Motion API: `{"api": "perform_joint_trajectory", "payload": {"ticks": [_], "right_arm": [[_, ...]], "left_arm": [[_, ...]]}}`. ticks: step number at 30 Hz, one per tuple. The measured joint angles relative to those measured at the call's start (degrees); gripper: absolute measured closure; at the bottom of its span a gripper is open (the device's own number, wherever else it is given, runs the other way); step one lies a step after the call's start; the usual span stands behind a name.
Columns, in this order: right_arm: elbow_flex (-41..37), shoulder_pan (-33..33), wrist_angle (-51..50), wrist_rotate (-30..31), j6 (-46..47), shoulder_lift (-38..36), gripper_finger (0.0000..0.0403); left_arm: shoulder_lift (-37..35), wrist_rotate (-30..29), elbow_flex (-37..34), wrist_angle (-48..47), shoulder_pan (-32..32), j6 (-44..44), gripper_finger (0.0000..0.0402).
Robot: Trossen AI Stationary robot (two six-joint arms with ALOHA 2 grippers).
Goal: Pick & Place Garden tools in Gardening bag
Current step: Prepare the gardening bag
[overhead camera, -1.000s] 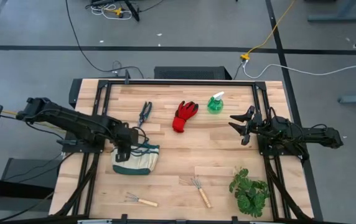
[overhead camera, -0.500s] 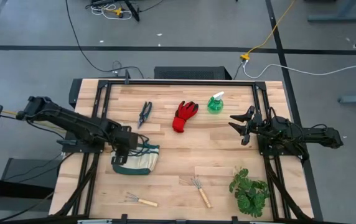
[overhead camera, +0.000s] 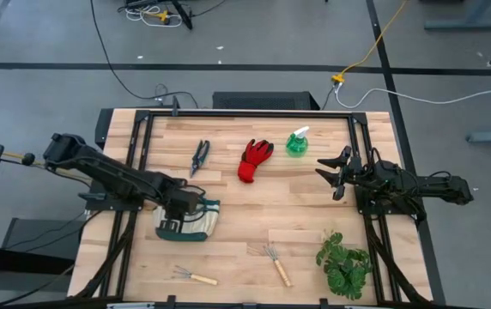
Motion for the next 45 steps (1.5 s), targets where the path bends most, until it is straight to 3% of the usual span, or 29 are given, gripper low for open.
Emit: {"api": "perform_joint_trajectory", "payload": {"ticks": [12, 21, 32, 45], "right_arm": [[0.0, 0.0, 0.0, 0.0, 0.0, 0.0, 0.024], [0.0, 0.0, 0.0, 0.0, 0.0, 0.0, 0.024], [0.0, 0.0, 0.0, 0.0, 0.0, 0.0, 0.024], [0.0, 0.0, 0.0, 0.0, 0.0, 0.0, 0.024]], "left_arm": [[3.6, -1.5, 0.0, 1.6, 0.0, 0.0, 0.0294], [3.6, -1.1, 0.0, 2.0, 0.0, -0.2, 0.0389], [3.6, -3.6, 2.4, 1.7, 0.0, -0.6, 0.0394], [3.6, -10.5, 9.0, -5.1, 0.0, 1.5, 0.0394]]}}
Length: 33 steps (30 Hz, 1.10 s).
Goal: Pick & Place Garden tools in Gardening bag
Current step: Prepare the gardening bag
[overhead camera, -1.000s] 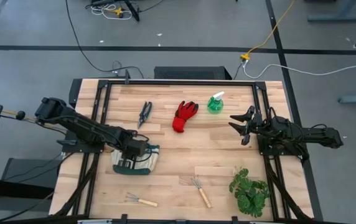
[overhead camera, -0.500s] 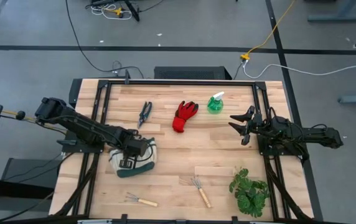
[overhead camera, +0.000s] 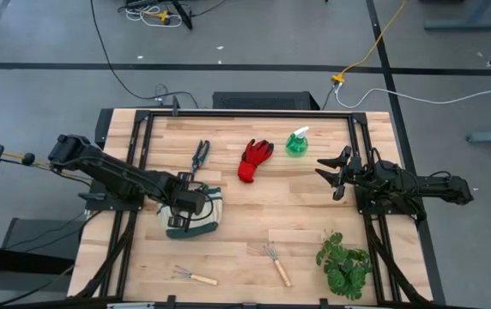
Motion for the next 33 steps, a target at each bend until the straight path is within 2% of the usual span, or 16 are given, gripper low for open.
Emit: {"api": "perform_joint_trajectory", "payload": {"ticks": [7, 15, 24, 33], "right_arm": [[0.0, 0.0, 0.0, 0.0, 0.0, 0.0, 0.024], [0.0, 0.0, 0.0, 0.0, 0.0, 0.0, 0.024], [0.0, 0.0, 0.5, 0.0, 0.1, 0.0, 0.024], [0.0, 0.0, 1.1, 0.0, 0.1, 0.0, 0.024]], "left_arm": [[0.0, -4.2, 2.2, -4.4, 0.0, 0.0, 0.0394], [0.0, -11.5, 5.3, -5.4, 0.0, 7.1, 0.0395], [0.0, -19.4, 12.7, -5.9, 0.0, 11.4, 0.0395], [0.0, -22.8, 20.0, -4.4, -0.2, 16.3, 0.0395]]}}
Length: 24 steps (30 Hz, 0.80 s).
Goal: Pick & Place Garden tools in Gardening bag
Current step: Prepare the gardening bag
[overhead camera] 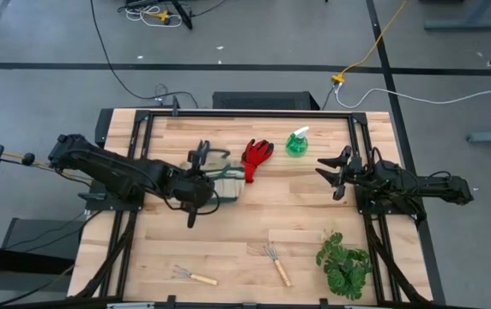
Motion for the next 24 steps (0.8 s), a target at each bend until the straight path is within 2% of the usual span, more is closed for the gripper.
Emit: {"api": "perform_joint_trajectory", "payload": {"ticks": [3, 9, 24], "right_arm": [[0.0, 0.0, 1.4, 0.0, 0.0, 0.0, 0.024], [0.0, 0.0, 3.9, 0.0, 3.2, 0.0, 0.024], [0.0, 0.0, 4.5, -0.1, 5.0, 0.0, 0.024]], "left_arm": [[0.0, 0.0, 1.2, 2.9, -0.8, 2.4, 0.0395], [0.8, 6.0, 1.4, 11.3, -3.5, 4.4, 0.0395], [13.2, 8.3, 1.3, 12.4, -8.0, -1.7, 0.0394]]}}
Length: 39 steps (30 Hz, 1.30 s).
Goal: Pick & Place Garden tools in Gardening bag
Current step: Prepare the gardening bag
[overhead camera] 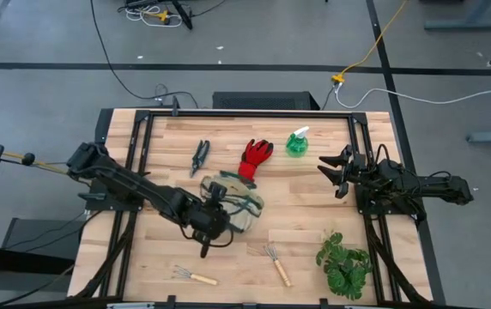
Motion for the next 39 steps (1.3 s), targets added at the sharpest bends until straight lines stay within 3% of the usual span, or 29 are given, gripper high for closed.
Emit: {"api": "perform_joint_trajectory", "payload": {"ticks": [10, 16, 23, 34, 39], "right_arm": [[0.0, 0.0, -2.1, 2.0, 8.4, 3.9, 0.024], [0.0, 0.0, 8.1, 1.3, 9.0, 12.9, 0.024], [0.6, 1.0, 25.6, -4.5, 8.4, 28.3, 0.024], [20.8, 6.4, 26.2, -4.6, -0.9, 56.9, 0.0241], [29.8, 7.4, 25.3, -6.7, 2.2, 68.1, 0.024]], "left_arm": [[-0.6, 1.9, 0.0, 2.5, -4.0, -4.8, 0.0395], [-0.5, 3.1, 0.0, 2.6, -6.8, -9.4, 0.0395], [-0.5, 2.8, 0.0, 2.9, -9.1, -13.9, 0.0395], [-0.5, 3.3, 0.0, 3.8, -11.5, -19.3, 0.0395], [-0.5, 3.8, 0.0, 3.7, -13.2, -21.7, 0.0395]]}}
